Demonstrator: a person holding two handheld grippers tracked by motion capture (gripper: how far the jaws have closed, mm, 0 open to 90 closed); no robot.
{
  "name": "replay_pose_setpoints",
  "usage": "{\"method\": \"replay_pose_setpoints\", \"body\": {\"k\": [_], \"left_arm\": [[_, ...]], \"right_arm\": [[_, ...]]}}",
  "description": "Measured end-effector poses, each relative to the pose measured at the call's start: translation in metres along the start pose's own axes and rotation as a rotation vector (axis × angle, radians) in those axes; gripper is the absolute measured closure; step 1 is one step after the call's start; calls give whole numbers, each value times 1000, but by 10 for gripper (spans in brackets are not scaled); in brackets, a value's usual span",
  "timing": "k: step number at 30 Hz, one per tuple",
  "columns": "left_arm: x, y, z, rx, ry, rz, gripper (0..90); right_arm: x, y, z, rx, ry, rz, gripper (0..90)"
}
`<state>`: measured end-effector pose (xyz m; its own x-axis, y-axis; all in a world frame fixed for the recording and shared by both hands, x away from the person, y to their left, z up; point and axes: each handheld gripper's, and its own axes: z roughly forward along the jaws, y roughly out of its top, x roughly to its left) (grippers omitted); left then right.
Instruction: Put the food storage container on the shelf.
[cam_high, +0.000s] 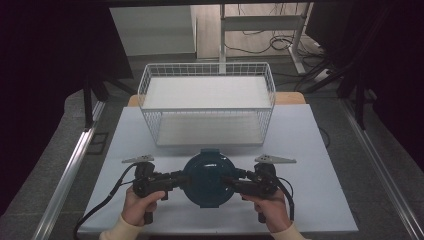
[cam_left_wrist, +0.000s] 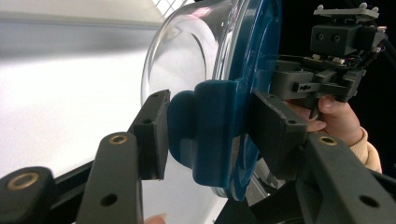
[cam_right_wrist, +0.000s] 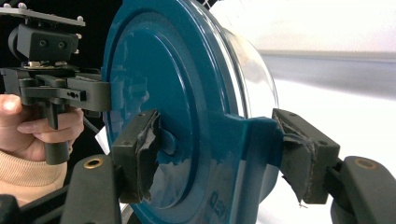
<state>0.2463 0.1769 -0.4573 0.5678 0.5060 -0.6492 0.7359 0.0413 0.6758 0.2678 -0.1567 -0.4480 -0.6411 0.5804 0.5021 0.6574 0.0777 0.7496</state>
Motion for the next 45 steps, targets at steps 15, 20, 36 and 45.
{"method": "replay_pose_setpoints", "body": {"k": [15, 20, 36, 45], "left_arm": [[-10, 9, -7, -18, -10, 32, 494], [-14, 12, -8, -24, -13, 46, 493], [-22, 38, -11, -34, -8, 88, 494], [-24, 58, -14, -41, -8, 101, 495]], "right_arm": [[11, 11, -8, -20, -4, -50, 348], [15, 15, -12, -30, -5, -64, 349], [18, 41, -17, -47, -5, -107, 349], [19, 64, -18, -48, -4, -119, 351]]}}
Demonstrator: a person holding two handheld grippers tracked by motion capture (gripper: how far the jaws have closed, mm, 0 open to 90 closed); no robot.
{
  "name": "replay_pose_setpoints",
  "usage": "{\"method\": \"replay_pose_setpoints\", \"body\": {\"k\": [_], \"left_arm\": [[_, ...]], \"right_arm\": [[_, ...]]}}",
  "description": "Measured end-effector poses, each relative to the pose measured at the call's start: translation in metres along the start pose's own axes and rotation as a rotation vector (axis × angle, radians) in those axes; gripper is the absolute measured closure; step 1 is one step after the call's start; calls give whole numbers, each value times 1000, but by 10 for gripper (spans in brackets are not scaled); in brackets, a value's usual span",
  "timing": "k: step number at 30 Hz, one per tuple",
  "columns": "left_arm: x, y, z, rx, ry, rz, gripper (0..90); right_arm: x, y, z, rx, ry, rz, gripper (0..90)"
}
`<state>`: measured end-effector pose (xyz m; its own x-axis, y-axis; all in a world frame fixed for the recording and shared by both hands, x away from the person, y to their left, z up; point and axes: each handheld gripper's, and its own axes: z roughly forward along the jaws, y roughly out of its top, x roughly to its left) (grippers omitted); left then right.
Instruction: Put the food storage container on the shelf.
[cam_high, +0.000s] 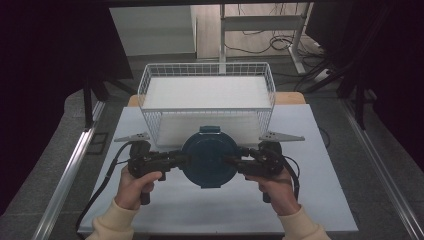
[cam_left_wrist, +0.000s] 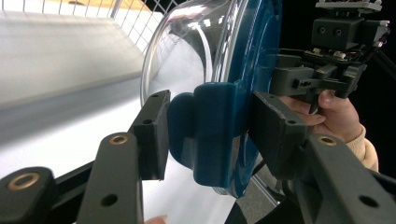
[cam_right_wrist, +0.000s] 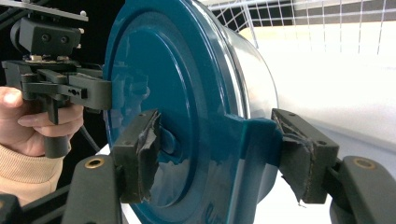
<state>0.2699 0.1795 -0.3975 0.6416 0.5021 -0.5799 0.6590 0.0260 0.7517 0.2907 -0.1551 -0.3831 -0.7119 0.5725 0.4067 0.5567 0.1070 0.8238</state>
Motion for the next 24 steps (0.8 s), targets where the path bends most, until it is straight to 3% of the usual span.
{"method": "replay_pose_setpoints", "body": {"k": [17, 24], "left_arm": [[-4, 62, -10, -33, 3, 52, 494], [-5, 80, -12, -44, 7, 69, 492]], "right_arm": [[2, 58, 1, -38, -2, -33, 353], [2, 77, 1, -45, -4, -43, 354]]}}
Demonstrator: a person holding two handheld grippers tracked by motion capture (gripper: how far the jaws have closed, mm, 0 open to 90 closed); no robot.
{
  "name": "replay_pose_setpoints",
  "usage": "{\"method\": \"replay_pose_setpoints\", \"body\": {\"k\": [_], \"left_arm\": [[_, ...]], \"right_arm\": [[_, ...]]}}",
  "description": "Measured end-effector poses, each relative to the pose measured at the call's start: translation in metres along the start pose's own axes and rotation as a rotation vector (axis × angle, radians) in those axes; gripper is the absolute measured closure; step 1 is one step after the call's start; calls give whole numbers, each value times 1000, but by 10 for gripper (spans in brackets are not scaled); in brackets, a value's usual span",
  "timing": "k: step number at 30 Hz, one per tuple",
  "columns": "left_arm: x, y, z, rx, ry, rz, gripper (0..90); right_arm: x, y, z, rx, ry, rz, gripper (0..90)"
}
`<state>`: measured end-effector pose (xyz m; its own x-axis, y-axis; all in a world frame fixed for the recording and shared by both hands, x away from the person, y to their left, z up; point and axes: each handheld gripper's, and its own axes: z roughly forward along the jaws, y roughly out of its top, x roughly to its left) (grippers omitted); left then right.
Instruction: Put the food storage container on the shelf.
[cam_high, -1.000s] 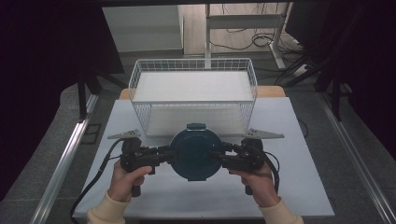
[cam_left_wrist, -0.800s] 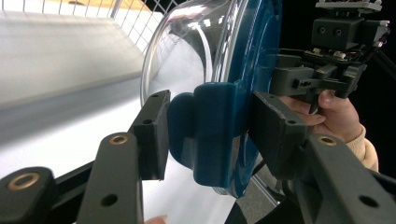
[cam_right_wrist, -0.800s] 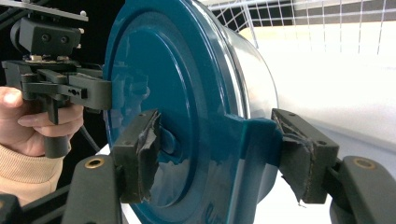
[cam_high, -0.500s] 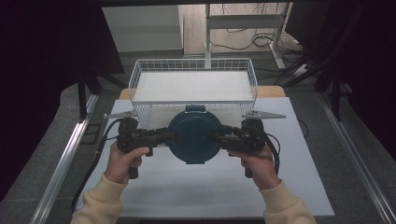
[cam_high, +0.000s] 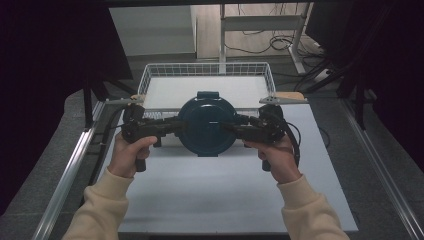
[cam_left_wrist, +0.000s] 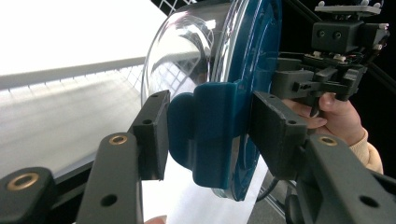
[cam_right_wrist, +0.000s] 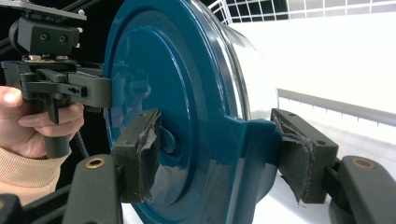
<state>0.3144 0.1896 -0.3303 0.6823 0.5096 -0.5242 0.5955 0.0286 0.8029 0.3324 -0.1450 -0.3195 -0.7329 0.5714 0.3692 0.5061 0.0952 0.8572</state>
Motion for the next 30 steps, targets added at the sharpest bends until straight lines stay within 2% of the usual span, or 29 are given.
{"method": "replay_pose_setpoints", "body": {"k": [17, 22, 27, 30], "left_arm": [[6, 44, -1, -6, -2, 17, 488], [10, 60, 3, -4, 2, 21, 488], [17, 78, 7, -3, 5, 30, 486], [27, 85, 14, 4, -1, 10, 485]], "right_arm": [[-4, 42, 4, -22, -7, -32, 359], [-11, 56, 7, -21, -3, -36, 361], [-20, 68, 12, -30, 2, -16, 364], [-27, 76, 16, -24, -6, -9, 365]]}}
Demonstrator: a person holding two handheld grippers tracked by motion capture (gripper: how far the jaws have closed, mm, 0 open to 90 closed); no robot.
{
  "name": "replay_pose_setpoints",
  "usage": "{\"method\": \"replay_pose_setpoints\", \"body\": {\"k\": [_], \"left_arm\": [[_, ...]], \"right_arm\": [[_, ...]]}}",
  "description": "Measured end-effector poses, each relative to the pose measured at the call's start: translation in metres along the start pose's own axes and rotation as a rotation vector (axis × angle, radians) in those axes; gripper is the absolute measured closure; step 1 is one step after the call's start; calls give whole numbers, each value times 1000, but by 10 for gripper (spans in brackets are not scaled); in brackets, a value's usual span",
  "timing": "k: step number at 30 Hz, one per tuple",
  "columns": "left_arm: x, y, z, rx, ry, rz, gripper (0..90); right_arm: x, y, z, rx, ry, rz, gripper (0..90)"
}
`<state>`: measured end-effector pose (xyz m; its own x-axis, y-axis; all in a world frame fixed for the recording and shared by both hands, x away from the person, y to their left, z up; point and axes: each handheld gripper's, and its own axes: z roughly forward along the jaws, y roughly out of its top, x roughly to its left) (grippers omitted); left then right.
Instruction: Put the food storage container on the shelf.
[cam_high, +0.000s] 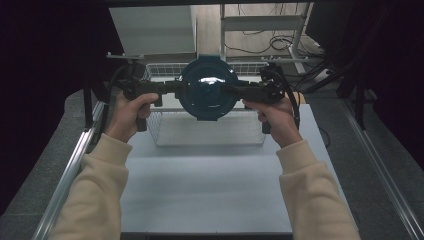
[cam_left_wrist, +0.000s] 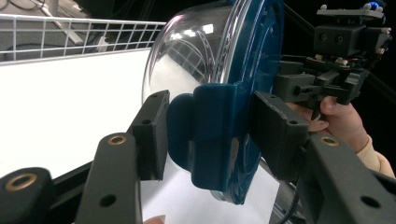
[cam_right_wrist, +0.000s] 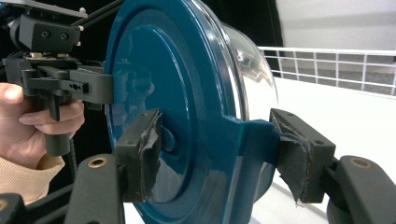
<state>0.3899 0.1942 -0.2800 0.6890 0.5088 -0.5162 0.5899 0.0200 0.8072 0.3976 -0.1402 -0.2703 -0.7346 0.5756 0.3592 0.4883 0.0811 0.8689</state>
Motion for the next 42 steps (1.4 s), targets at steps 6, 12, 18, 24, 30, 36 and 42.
{"method": "replay_pose_setpoints", "body": {"k": [6, 12, 18, 24, 30, 36, 42], "left_arm": [[19, 3, 12, 17, 11, -29, 479], [32, 3, 20, 30, 23, -50, 471], [43, 7, 26, 30, 18, -68, 472], [61, 5, 37, 52, 24, -110, 468], [75, 6, 44, 6, 5, -196, 464], [84, 7, 50, -10, 4, -245, 441], [93, 5, 56, 1, -17, -292, 411]], "right_arm": [[-17, 7, 13, 38, -12, 19, 365], [-31, 7, 25, 67, -12, 43, 365], [-42, 9, 32, 65, -12, 57, 365], [-58, 8, 44, 97, -16, 102, 362], [-69, 7, 52, 46, -26, 189, 358], [-75, 6, 58, 25, -50, 283, 354], [-82, 5, 64, 22, -62, 380, 352]]}}
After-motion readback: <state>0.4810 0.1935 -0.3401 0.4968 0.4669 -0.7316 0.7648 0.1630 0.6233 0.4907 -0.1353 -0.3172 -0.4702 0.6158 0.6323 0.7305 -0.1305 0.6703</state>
